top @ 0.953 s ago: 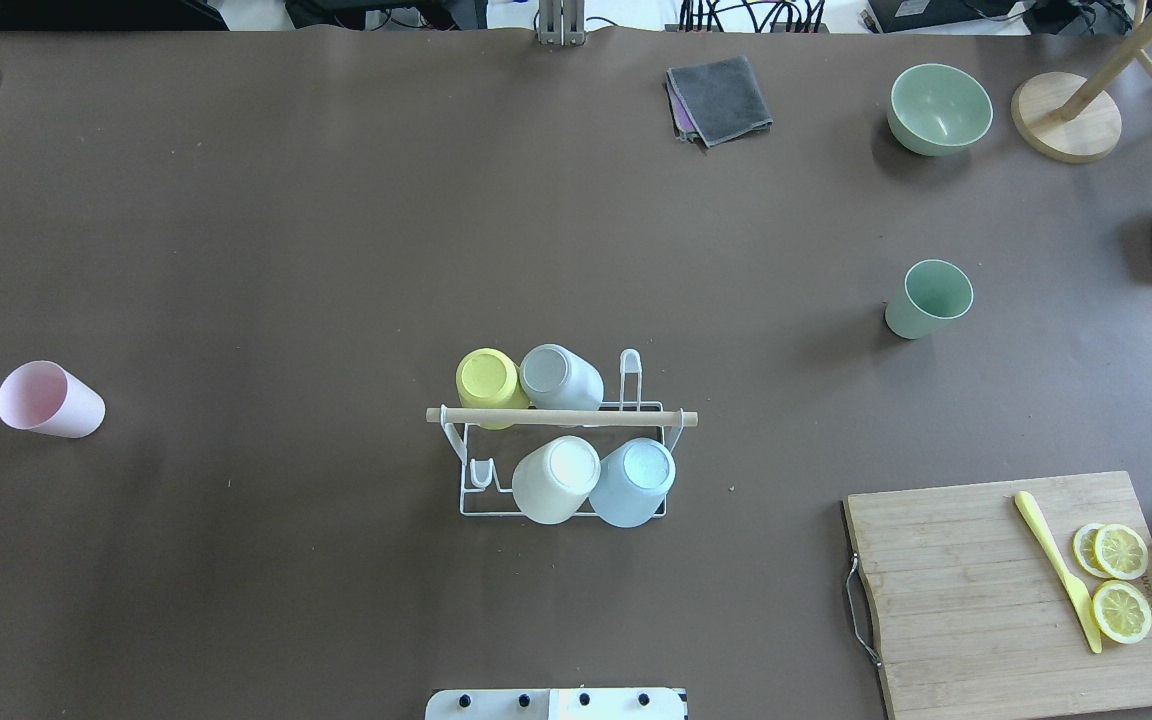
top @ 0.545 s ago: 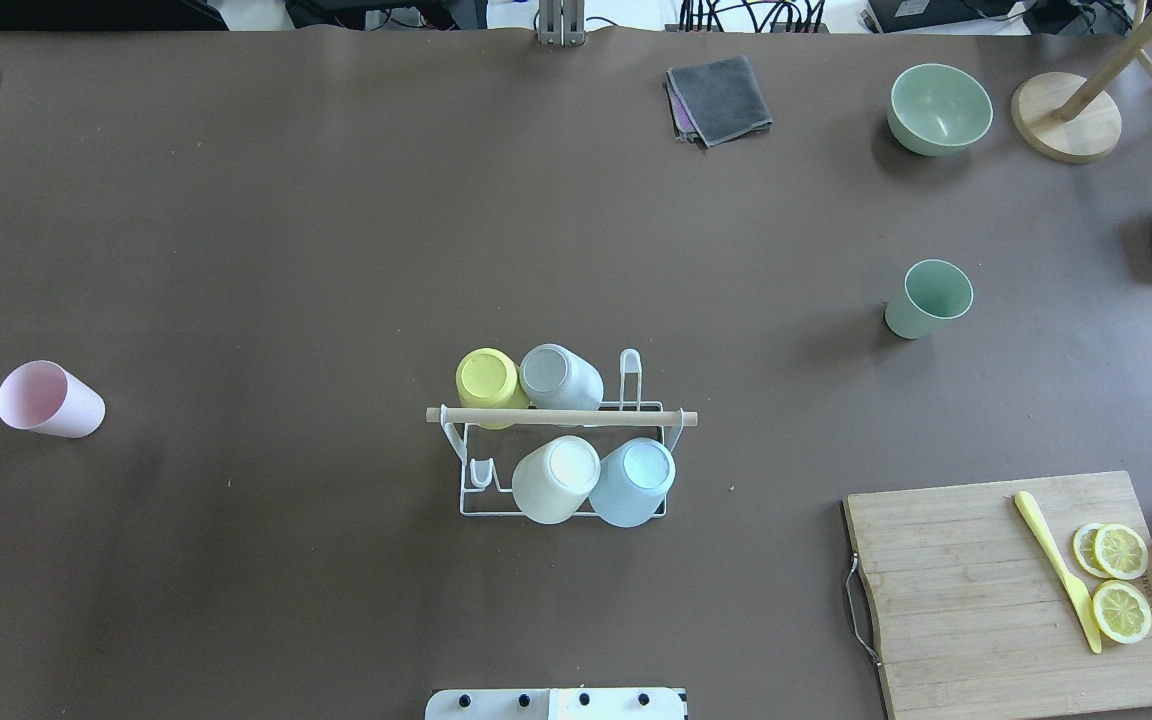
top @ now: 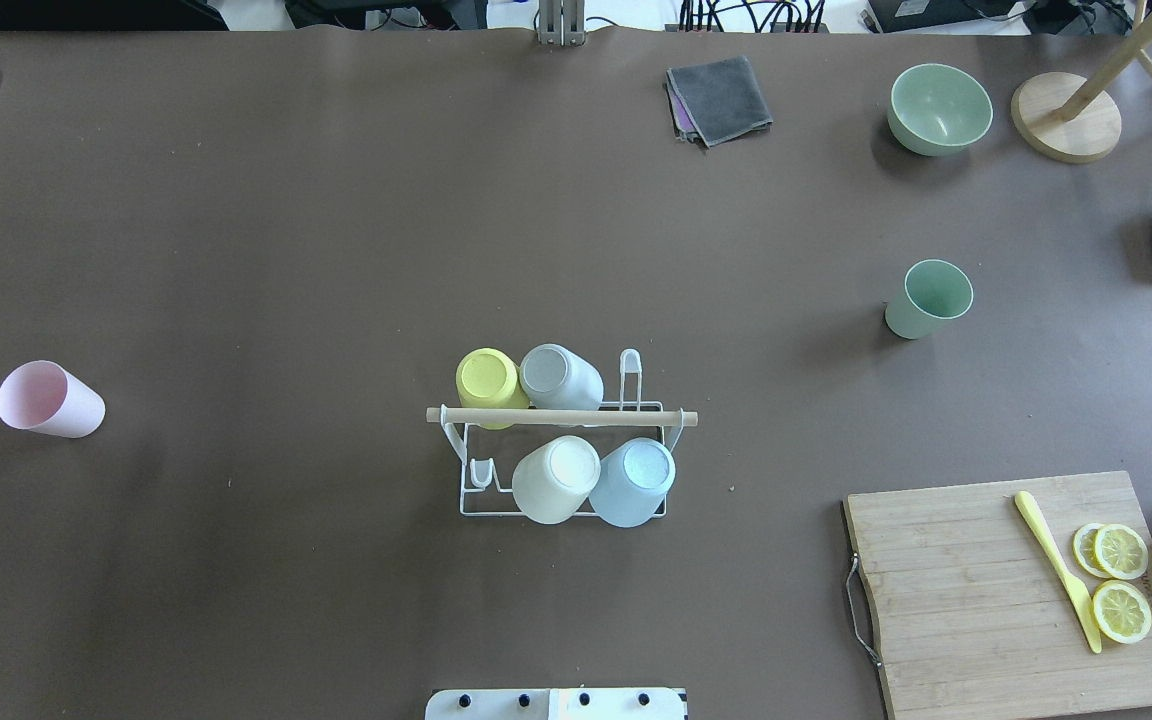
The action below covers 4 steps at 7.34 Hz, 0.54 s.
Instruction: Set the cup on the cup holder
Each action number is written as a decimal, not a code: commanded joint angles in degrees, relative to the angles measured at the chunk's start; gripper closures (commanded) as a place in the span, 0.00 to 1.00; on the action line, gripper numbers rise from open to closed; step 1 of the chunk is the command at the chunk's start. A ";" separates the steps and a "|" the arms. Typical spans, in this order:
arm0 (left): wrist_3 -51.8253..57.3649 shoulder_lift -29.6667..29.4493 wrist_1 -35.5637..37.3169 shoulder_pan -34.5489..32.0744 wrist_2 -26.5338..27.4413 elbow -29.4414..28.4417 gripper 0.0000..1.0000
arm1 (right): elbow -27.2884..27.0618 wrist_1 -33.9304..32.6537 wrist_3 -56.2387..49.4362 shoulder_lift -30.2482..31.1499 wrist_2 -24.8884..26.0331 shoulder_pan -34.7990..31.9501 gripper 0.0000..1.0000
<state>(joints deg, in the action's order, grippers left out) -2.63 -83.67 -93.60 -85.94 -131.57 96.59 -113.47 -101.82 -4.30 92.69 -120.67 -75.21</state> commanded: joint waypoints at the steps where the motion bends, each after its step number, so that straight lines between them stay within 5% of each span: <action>1: 0.00 0.00 0.00 -0.02 0.00 0.00 0.02 | -1.23 -3.10 -0.01 -1.88 0.79 3.99 0.00; 4: 0.09 0.09 0.00 -0.02 0.00 0.00 0.02 | -0.79 -22.73 -0.09 -16.33 8.04 11.20 0.00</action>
<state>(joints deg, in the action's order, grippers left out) -2.56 -83.62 -93.60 -85.96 -131.57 96.59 -114.54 -115.31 -4.36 83.30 -116.73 -67.34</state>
